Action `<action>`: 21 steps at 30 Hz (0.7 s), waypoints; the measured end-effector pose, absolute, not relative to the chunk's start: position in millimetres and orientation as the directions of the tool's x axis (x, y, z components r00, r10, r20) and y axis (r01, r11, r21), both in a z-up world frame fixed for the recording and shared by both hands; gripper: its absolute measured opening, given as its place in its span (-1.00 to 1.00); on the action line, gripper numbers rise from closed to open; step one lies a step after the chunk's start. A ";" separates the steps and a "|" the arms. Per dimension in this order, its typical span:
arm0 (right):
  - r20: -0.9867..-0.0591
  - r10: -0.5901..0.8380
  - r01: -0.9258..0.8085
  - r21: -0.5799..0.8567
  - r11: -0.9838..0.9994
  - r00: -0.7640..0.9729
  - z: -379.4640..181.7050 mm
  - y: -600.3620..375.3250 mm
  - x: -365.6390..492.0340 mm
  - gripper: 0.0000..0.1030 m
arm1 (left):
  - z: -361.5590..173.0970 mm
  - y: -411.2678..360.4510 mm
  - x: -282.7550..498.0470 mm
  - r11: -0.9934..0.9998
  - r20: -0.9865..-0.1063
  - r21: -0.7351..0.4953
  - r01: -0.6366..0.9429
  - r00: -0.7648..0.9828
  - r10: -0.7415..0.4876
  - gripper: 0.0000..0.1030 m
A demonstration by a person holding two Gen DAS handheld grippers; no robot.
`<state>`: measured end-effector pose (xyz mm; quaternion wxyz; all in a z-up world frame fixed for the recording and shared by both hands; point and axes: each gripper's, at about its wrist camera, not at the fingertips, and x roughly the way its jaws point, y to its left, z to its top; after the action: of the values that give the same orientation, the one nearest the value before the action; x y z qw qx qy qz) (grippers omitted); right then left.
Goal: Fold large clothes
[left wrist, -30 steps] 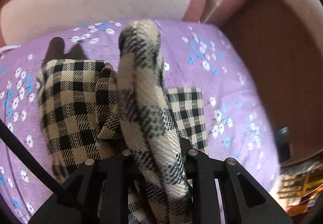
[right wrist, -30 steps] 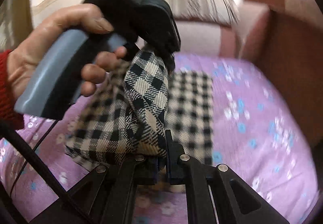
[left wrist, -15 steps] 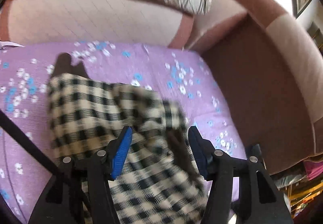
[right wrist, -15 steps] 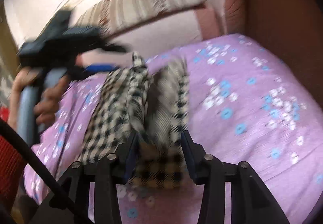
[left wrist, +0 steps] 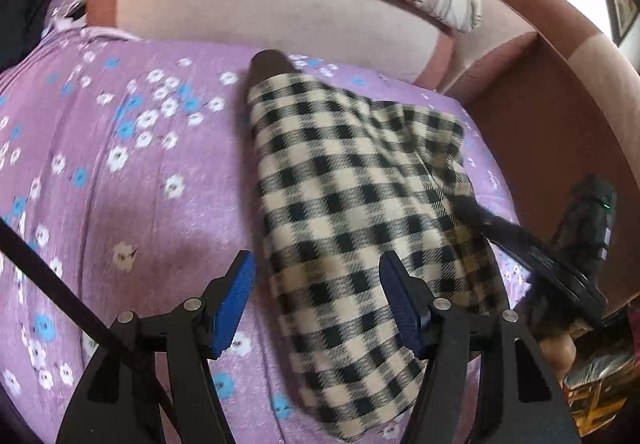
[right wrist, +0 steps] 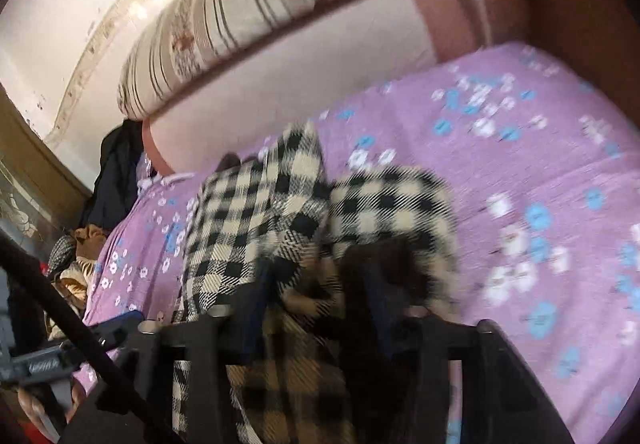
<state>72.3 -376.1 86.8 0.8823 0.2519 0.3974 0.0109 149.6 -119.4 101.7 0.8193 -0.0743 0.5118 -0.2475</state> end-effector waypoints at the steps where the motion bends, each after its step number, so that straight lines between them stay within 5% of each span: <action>1: -0.701 0.243 0.186 0.477 0.859 0.671 82.7 -375.3 75.9 -0.81 | 101.8 -119.2 148.5 0.868 -0.802 -0.372 0.329 0.356 -0.479 0.23; 8: -0.674 0.127 0.258 0.440 0.860 0.728 111.3 -399.7 40.4 -0.84 | 97.4 -140.8 138.3 0.842 -0.793 -0.364 0.399 0.342 -0.504 0.23; 15: -0.812 0.064 0.391 0.346 0.853 0.580 58.8 -422.7 38.9 -0.74 | 64.1 -163.7 136.0 0.861 -0.836 -0.328 0.387 0.305 -0.456 0.38; 18: -0.784 0.043 0.407 0.368 0.836 0.619 69.1 -434.6 30.3 -0.26 | 67.9 -158.4 137.3 0.845 -0.817 -0.361 0.396 0.303 -0.491 0.38; 19: -0.760 0.060 0.401 0.406 0.821 0.648 74.6 -441.8 25.6 0.05 | 69.9 -155.2 138.0 0.834 -0.802 -0.377 0.402 0.309 -0.511 0.40; 21: -0.720 0.076 0.385 0.455 0.803 0.690 79.6 -451.7 20.3 0.34 | 72.7 -148.8 143.1 0.813 -0.768 -0.416 0.408 0.321 -0.554 0.57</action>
<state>20.3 -451.7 79.6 0.8687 0.3009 0.3834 -0.0888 143.1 -148.8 72.7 0.8095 -0.0730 0.5012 -0.2969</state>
